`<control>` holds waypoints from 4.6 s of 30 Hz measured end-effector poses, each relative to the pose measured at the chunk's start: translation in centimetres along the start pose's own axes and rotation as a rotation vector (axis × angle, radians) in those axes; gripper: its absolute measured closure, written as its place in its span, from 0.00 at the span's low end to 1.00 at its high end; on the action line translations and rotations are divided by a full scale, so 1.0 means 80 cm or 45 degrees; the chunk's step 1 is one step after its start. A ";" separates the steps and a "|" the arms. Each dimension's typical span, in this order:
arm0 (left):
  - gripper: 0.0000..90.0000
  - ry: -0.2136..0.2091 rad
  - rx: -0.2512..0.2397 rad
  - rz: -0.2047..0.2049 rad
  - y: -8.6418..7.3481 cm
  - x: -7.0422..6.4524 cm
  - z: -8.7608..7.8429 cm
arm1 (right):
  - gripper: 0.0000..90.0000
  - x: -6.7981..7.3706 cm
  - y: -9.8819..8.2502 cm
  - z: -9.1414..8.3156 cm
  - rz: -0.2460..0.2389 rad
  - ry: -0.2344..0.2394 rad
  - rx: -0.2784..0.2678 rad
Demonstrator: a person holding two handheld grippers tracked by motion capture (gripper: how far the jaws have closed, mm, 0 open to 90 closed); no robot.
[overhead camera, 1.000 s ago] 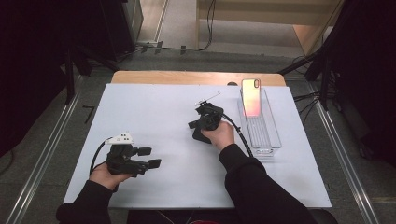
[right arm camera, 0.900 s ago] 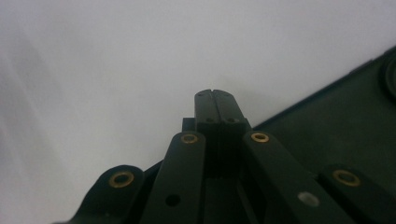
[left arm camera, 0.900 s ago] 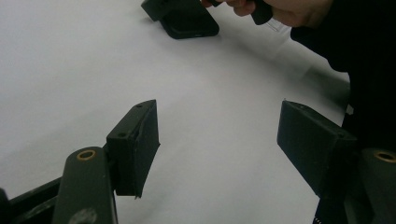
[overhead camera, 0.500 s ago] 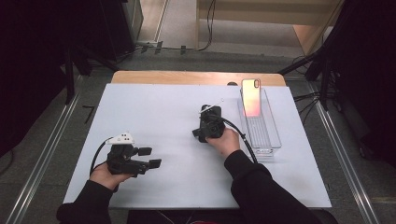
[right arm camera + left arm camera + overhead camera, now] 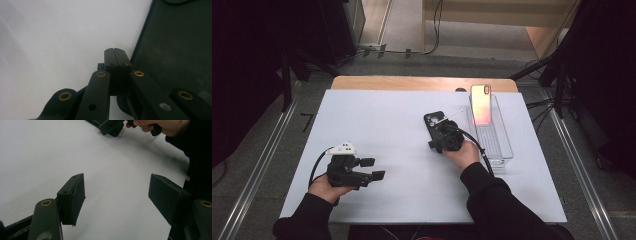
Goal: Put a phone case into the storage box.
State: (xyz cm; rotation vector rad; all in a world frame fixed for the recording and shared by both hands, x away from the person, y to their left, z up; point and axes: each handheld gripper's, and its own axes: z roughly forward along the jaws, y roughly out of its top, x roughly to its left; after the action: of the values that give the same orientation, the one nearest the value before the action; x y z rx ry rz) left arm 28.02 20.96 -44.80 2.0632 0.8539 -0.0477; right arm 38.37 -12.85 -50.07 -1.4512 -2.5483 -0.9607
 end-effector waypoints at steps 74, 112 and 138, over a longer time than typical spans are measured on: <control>0.33 -0.023 -0.022 0.009 -0.001 -0.006 0.001 | 0.20 -0.003 -0.149 -0.172 -0.146 0.172 -0.293; 0.33 -0.027 -0.026 0.000 -0.002 -0.004 0.001 | 0.19 -0.010 0.022 -0.061 0.047 -0.159 -0.311; 0.33 -0.024 -0.030 0.002 -0.002 -0.004 0.000 | 0.00 -0.035 0.033 -0.001 0.110 -0.246 -0.232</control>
State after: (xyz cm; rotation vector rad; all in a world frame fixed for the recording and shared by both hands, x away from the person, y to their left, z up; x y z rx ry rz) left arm 27.73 20.86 -44.79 2.0388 0.8373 -0.0555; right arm 41.99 -14.06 -49.65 -1.7685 -2.5579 -1.1168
